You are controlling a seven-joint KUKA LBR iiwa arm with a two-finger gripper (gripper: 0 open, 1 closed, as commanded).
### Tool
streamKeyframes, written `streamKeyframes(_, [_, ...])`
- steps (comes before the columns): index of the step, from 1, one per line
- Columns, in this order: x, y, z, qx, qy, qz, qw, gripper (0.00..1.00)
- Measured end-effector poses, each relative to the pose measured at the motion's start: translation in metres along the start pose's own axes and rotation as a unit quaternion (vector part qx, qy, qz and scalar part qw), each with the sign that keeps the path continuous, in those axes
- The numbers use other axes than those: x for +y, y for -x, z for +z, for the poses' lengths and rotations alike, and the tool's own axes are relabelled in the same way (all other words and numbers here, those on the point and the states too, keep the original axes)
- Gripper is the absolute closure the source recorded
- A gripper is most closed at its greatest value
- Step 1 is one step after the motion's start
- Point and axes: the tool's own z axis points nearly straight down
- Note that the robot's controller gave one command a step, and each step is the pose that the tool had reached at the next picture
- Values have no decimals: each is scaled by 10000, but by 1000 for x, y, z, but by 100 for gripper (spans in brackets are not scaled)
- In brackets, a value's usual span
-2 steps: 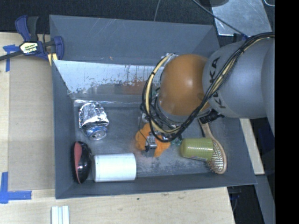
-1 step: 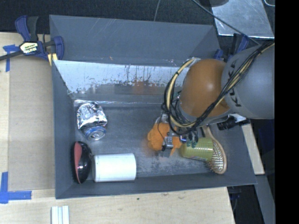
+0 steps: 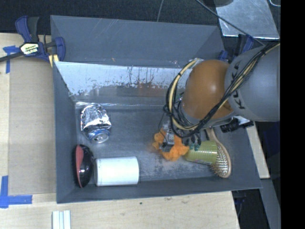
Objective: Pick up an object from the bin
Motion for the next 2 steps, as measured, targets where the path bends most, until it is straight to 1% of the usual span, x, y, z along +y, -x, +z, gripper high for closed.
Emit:
streamKeyframes(1, [-10,-13,-11,8,1,-1539,9881,100])
streamKeyframes(2, [6,-25,-170,-50,1,-1708,9853,100])
